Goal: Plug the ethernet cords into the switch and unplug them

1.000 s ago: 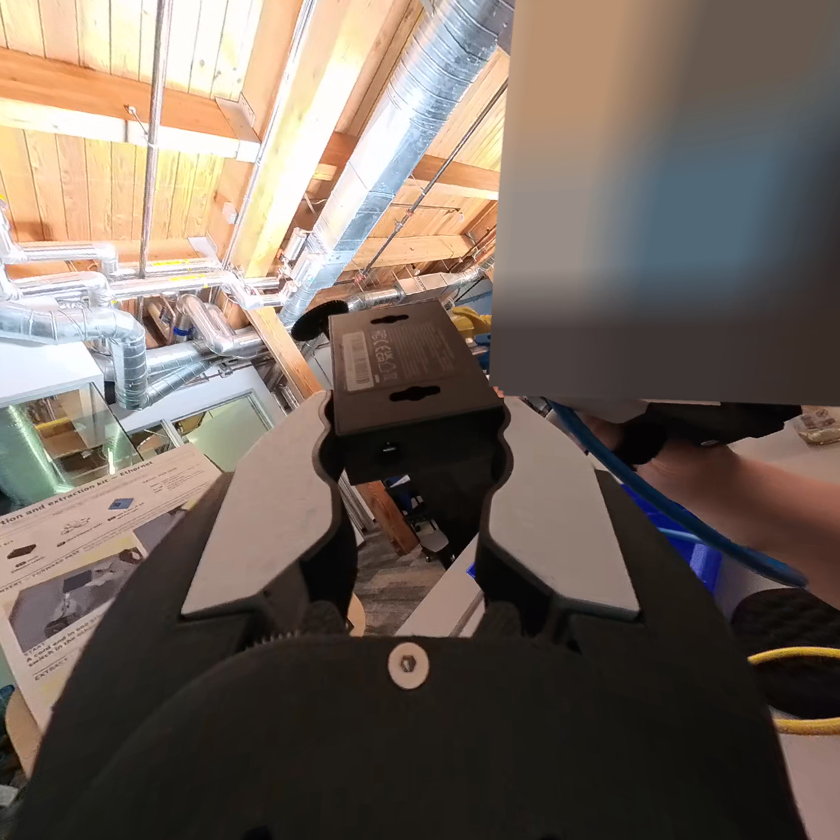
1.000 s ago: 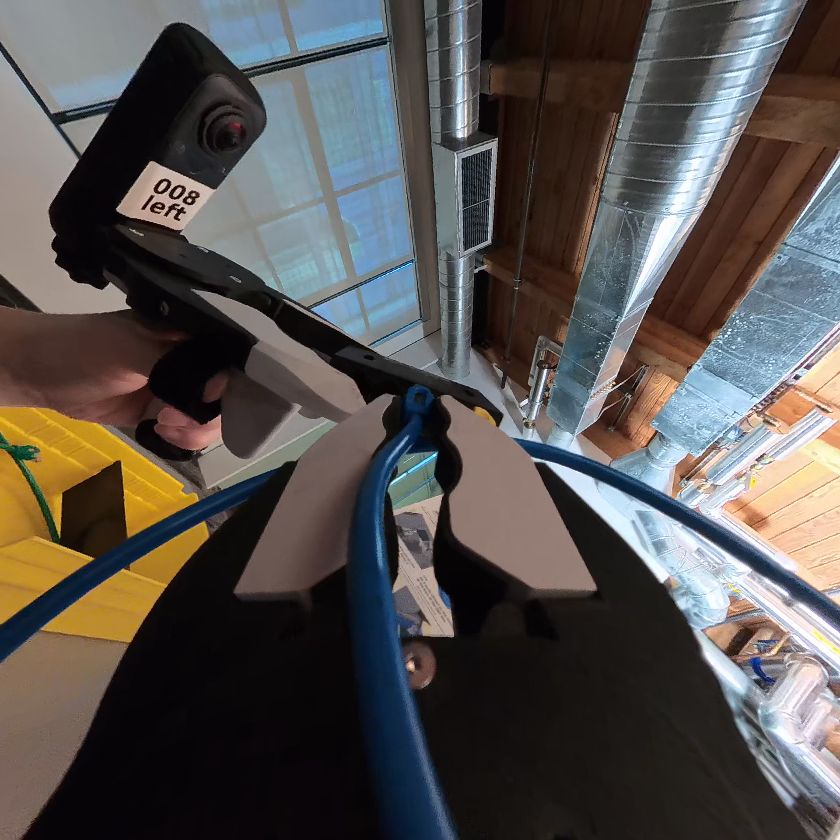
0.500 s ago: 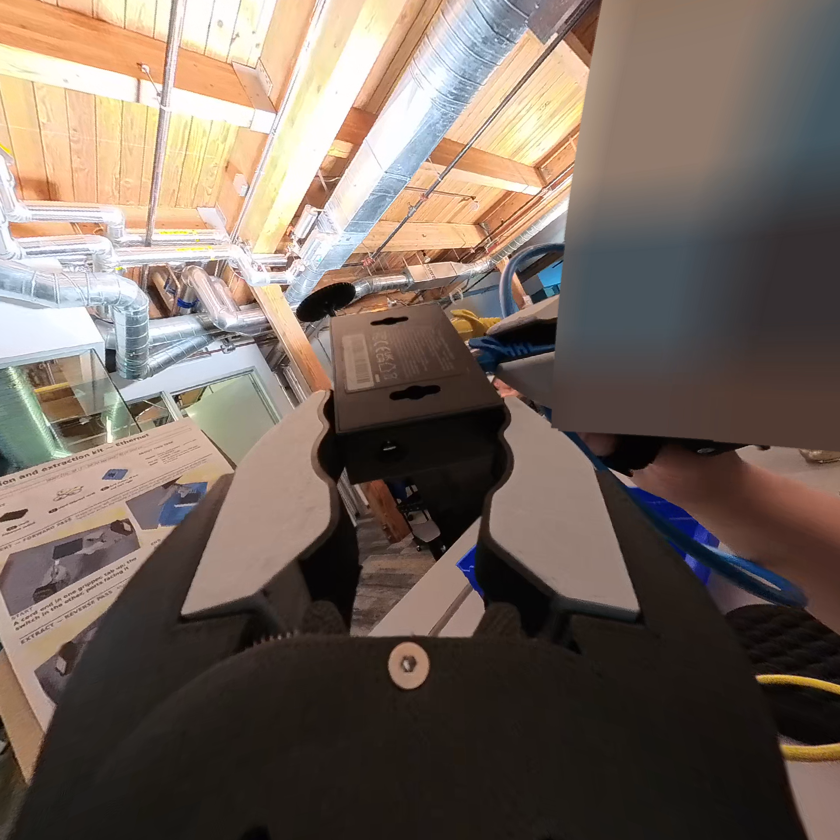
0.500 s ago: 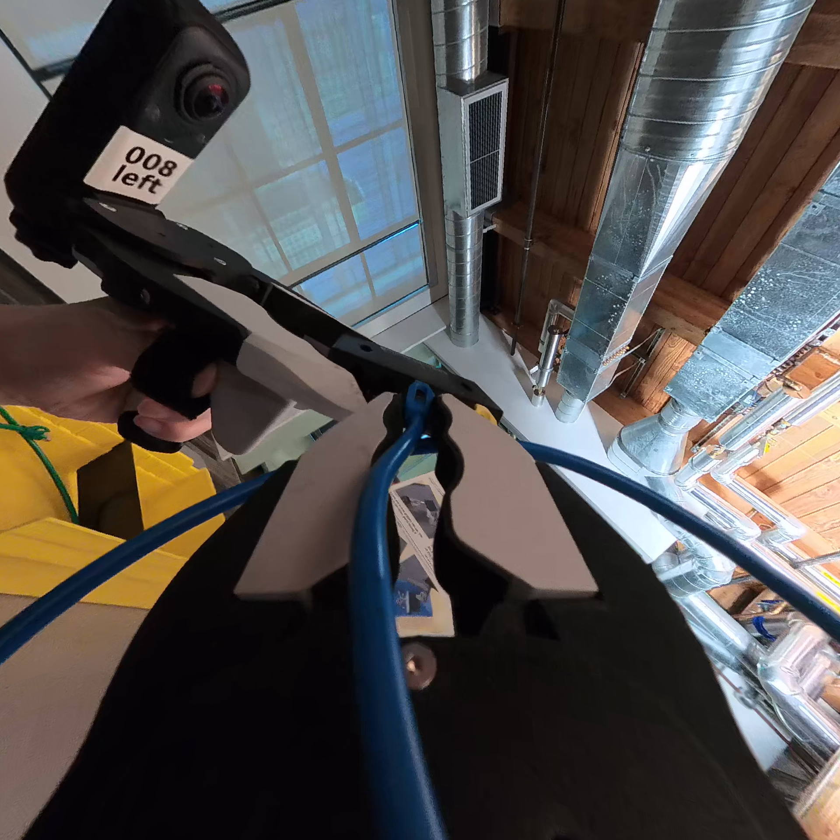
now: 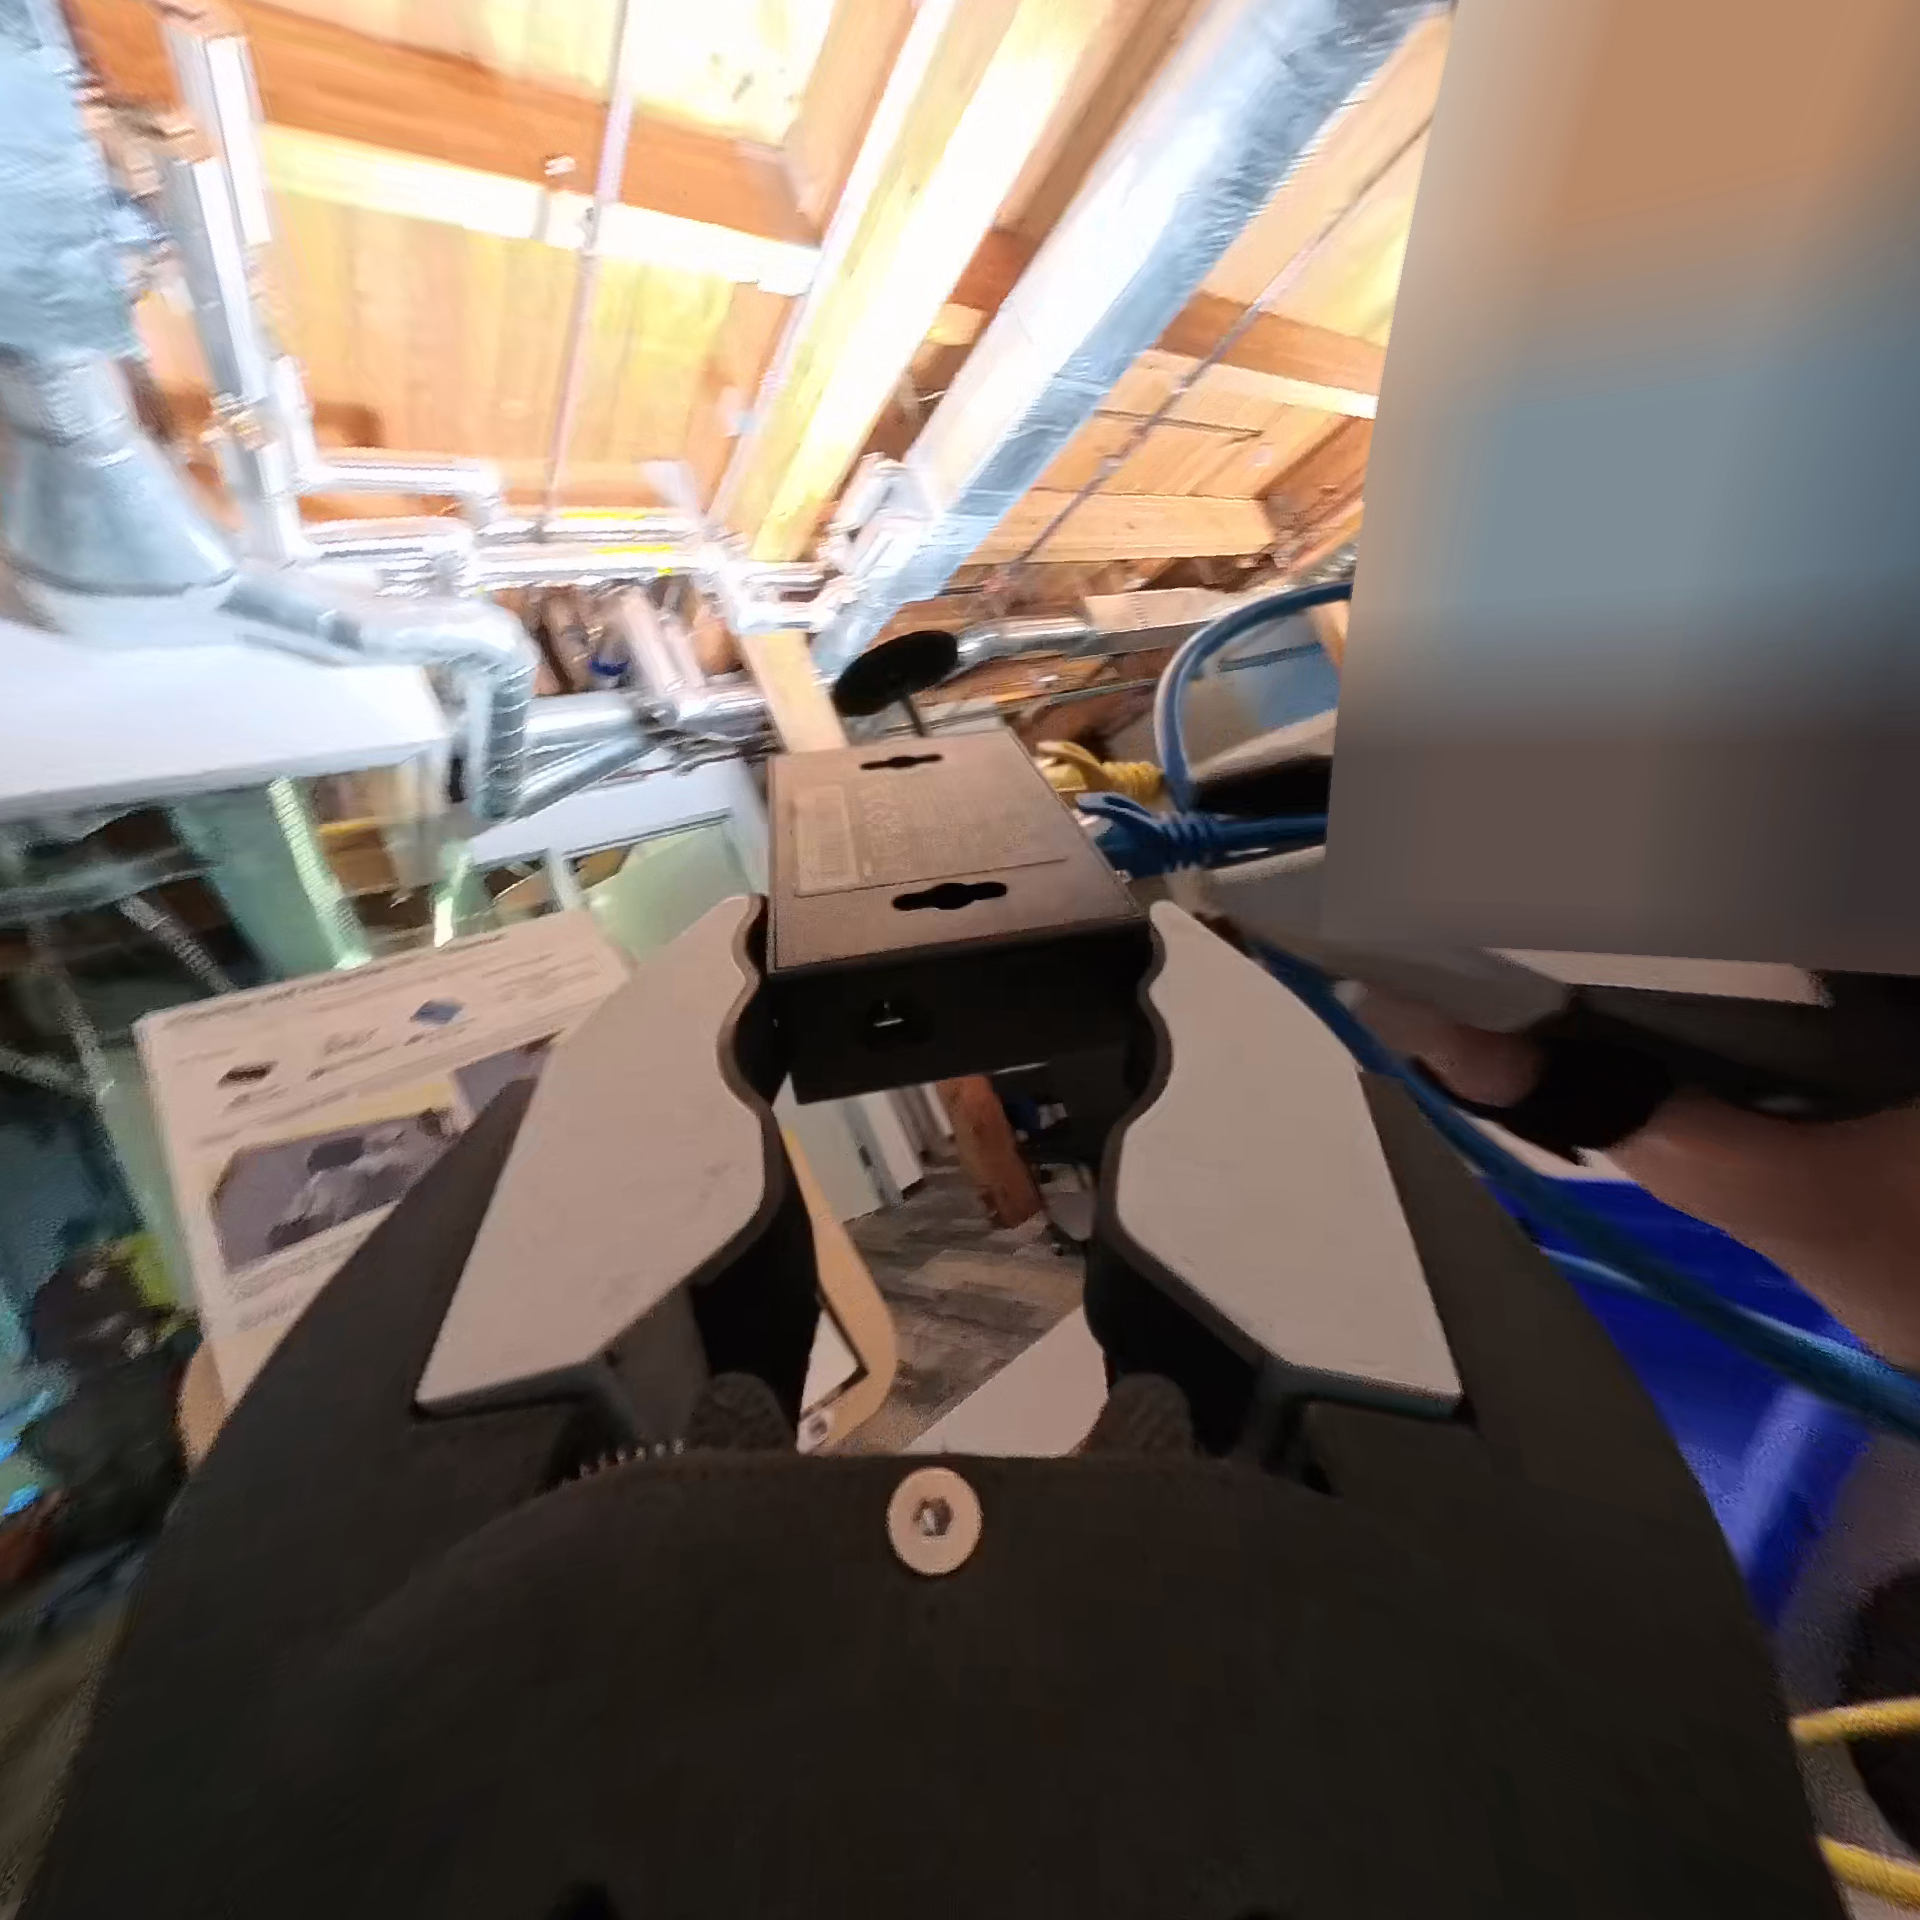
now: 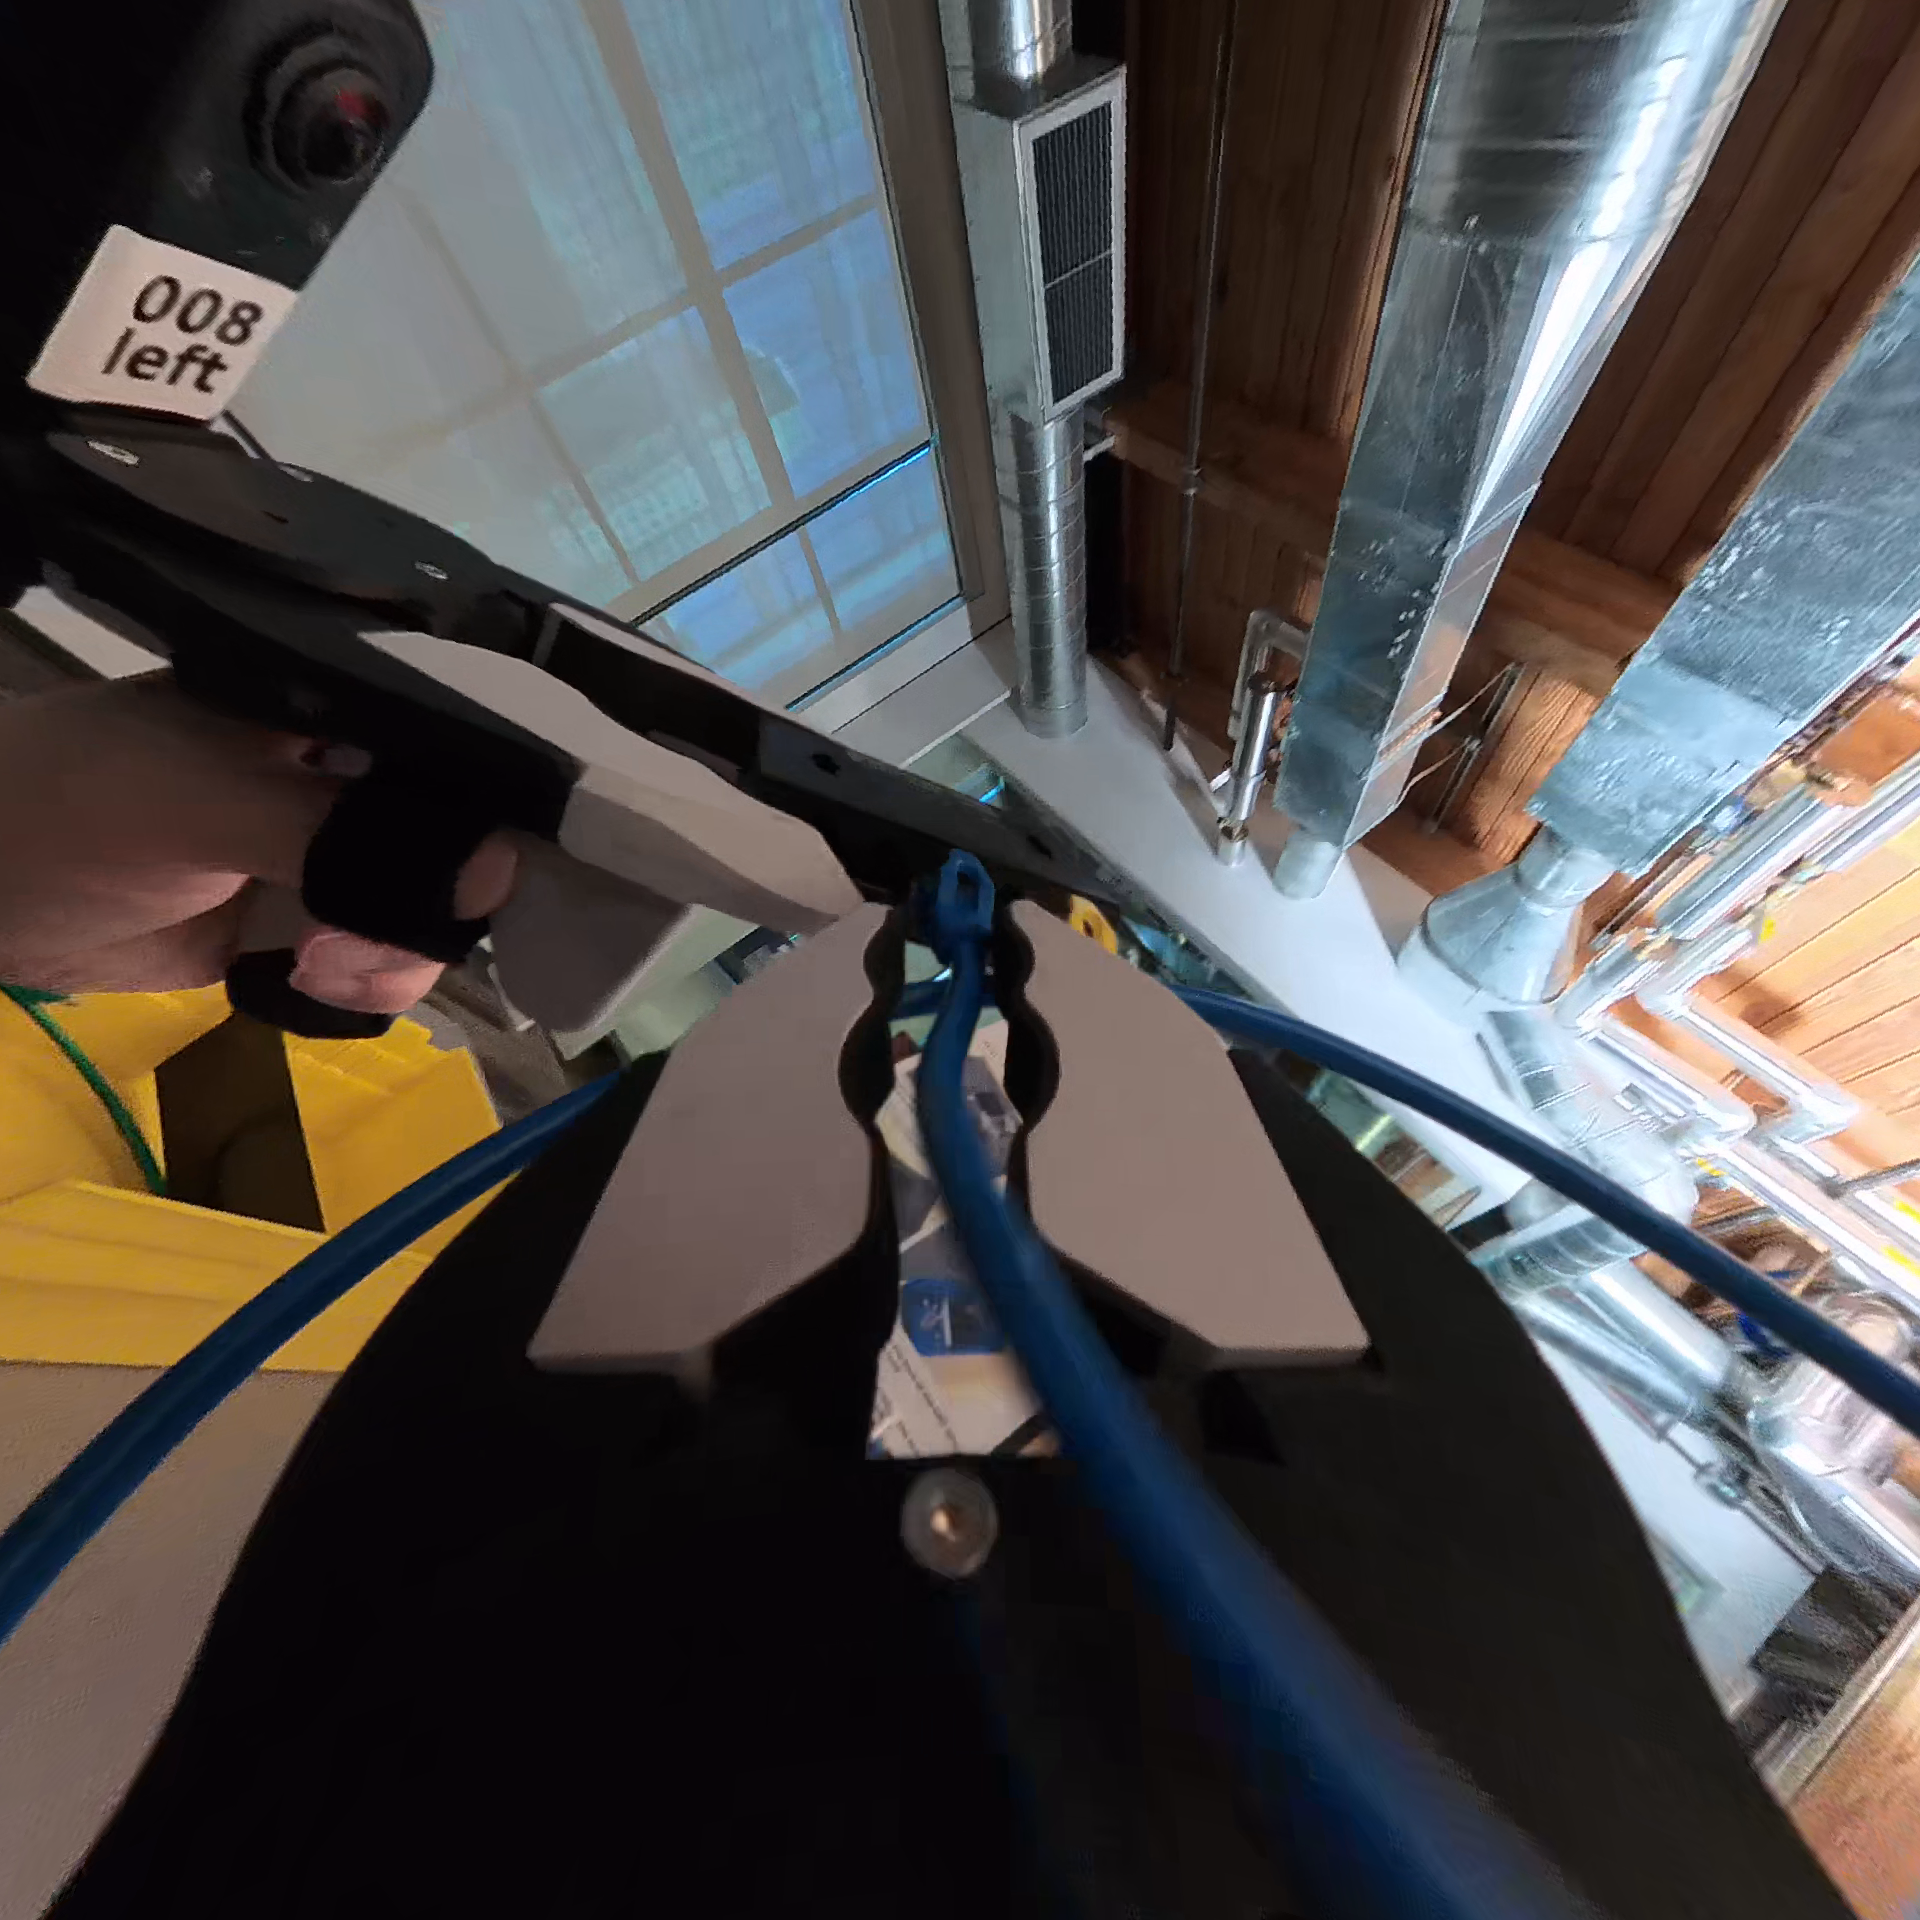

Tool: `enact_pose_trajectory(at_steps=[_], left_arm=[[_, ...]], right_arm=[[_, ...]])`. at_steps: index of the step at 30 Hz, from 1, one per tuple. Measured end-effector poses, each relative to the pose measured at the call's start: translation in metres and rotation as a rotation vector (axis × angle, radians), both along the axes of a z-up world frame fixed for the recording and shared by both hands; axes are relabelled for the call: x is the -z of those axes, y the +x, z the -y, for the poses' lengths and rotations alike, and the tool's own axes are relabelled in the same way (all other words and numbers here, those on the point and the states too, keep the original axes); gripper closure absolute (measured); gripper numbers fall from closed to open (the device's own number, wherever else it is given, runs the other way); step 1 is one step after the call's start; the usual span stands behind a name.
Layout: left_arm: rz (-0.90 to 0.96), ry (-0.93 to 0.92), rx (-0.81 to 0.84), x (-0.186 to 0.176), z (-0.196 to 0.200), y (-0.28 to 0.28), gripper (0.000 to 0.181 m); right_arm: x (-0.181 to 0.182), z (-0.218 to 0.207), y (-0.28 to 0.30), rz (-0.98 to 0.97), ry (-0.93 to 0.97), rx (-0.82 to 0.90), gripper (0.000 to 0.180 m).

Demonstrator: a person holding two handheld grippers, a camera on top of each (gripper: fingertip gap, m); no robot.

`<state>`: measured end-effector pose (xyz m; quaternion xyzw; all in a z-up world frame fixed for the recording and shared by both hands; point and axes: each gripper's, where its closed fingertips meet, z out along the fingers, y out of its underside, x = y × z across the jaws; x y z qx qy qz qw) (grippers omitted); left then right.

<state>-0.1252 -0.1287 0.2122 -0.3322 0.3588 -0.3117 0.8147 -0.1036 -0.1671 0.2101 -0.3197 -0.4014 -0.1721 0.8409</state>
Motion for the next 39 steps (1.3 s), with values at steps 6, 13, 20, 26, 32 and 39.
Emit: enact_pose_trajectory(at_steps=[6, 13, 20, 26, 32, 39], left_arm=[[0.130, -0.343, -0.005, 0.008, -0.073, -0.029, 0.118], [0.064, -0.362, -0.079, 0.035, -0.105, -0.019, 0.119], [0.083, -0.320, -0.046, 0.033, -0.105, -0.021, 0.119], [0.132, -0.375, 0.236, 0.040, -0.097, -0.013, 0.119], [-0.035, -0.465, 0.209, 0.113, -0.116, 0.039, 0.119], [-0.290, -0.613, 0.146, 0.205, -0.112, 0.061, 0.119]], right_arm=[[0.013, -0.028, 0.021, 0.026, -0.228, 0.077, 0.168], [0.107, -0.069, 0.049, 0.125, -0.919, 0.079, 0.171], [0.109, -0.052, 0.056, 0.129, -1.023, -0.120, 0.175], [0.053, -0.032, 0.121, -0.195, -0.865, -0.217, 0.172], [0.044, -0.033, 0.171, -0.362, -0.818, -0.166, 0.170], [0.045, -0.028, 0.177, -0.333, -0.800, -0.145, 0.170]])
